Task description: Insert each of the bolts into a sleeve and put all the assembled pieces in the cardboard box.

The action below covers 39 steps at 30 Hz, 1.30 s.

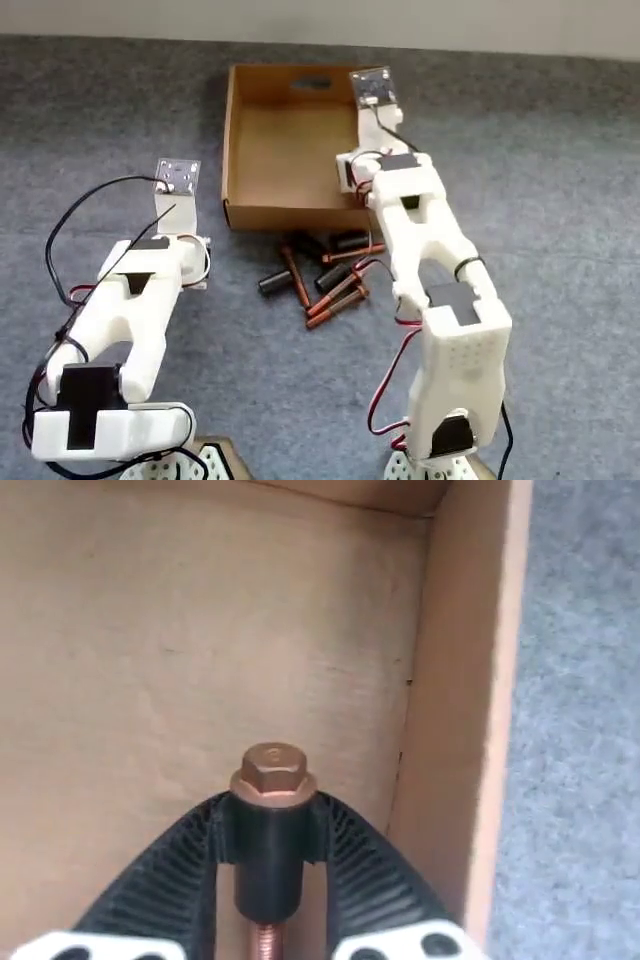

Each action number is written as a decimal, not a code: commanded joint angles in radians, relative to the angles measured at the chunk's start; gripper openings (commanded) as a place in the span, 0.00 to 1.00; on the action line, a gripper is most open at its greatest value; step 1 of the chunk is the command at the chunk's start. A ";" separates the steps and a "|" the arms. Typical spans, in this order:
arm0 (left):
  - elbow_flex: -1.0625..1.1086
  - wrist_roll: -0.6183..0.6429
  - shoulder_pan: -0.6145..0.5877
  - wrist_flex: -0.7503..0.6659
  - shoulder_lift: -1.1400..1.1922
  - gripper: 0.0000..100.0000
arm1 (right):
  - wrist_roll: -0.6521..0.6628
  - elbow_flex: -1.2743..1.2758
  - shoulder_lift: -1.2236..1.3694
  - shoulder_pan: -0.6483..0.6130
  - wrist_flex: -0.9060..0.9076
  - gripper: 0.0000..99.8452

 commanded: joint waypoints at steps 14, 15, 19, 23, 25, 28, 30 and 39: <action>-0.028 -0.002 0.021 -0.012 -0.002 0.04 | -0.011 -0.053 0.022 0.010 -0.042 0.06; -0.028 -0.002 0.021 -0.012 -0.002 0.04 | -0.011 -0.053 0.021 0.010 -0.038 0.09; -0.028 -0.002 0.021 -0.012 -0.001 0.04 | -0.011 -0.082 0.019 0.004 0.004 0.15; -0.028 -0.002 0.021 -0.014 -0.001 0.04 | -0.011 -0.160 0.019 0.002 0.068 0.15; -0.028 -0.002 0.021 -0.014 -0.001 0.04 | -0.011 -0.220 0.019 0.002 0.111 0.15; -0.028 -0.002 0.021 -0.014 -0.001 0.04 | -0.011 -0.323 0.019 0.002 0.196 0.15; -0.028 -0.002 0.021 -0.014 0.001 0.04 | -0.011 -0.404 0.019 0.002 0.262 0.15; -0.028 -0.002 0.021 -0.014 0.001 0.04 | -0.011 -0.710 0.028 0.113 0.561 0.00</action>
